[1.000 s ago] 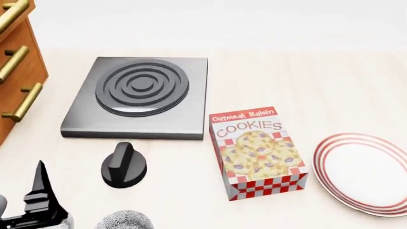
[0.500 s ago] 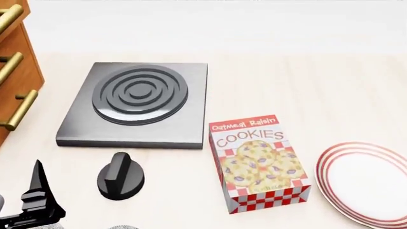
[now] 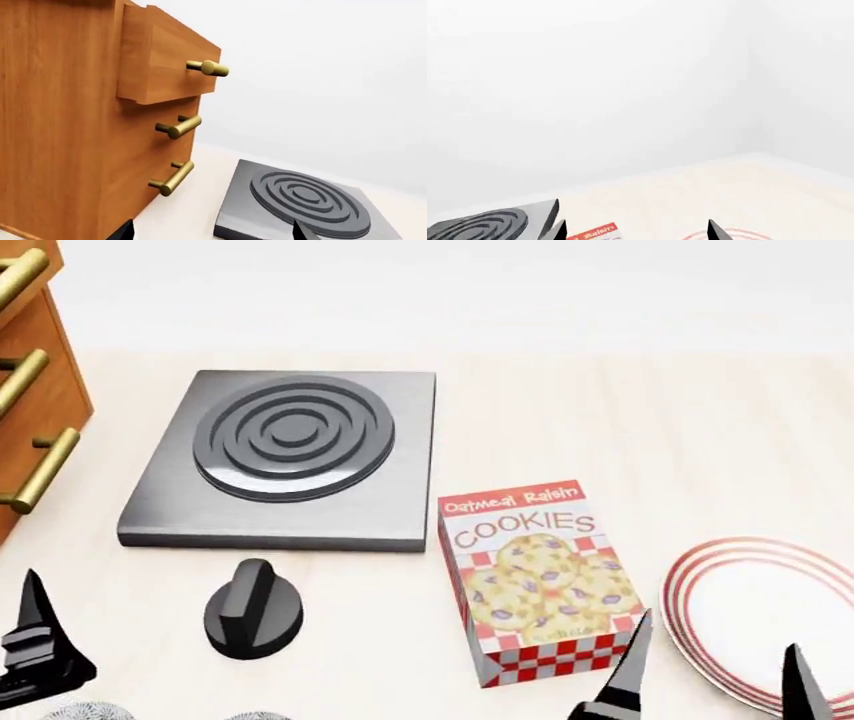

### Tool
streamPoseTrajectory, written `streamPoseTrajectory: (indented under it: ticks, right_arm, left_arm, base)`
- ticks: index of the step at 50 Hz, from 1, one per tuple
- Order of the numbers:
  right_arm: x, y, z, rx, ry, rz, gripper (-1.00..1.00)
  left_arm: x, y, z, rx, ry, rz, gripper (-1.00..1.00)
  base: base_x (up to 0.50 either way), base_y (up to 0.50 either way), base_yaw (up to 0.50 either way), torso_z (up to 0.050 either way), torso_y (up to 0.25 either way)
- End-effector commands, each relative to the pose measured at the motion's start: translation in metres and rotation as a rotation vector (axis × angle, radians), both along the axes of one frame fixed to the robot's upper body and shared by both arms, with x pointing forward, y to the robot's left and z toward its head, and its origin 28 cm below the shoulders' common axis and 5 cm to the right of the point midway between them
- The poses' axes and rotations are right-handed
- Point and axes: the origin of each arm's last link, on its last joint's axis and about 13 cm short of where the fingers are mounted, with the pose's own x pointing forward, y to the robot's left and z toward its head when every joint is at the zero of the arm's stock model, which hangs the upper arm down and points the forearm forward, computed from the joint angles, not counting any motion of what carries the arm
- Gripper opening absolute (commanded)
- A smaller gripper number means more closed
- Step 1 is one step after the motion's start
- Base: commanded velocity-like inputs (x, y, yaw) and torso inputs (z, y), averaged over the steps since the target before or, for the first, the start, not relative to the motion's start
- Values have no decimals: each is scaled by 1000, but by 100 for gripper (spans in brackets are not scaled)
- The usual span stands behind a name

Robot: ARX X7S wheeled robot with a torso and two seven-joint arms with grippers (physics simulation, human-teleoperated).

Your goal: Pick the akita bowl from table center and place it on the plate.

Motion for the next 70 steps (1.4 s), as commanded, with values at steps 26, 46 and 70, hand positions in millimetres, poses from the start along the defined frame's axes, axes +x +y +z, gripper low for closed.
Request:
streamPoseTrajectory:
  ticks: [26, 46, 70]
  right_arm:
    - [73, 69, 20, 131, 534, 831, 100]
    - [78, 86, 1, 93, 841, 934, 100]
    - [72, 86, -4, 49, 933, 915, 100]
  left_arm:
    - [-8, 33, 5, -49, -59, 232, 100]
    - [-11, 40, 6, -55, -65, 256, 100]
    - [-10, 37, 8, -69, -64, 252, 100]
  base:
    - [0, 0, 0, 0, 0]
    - [0, 0, 0, 0, 0]
    - [0, 0, 0, 0, 0]
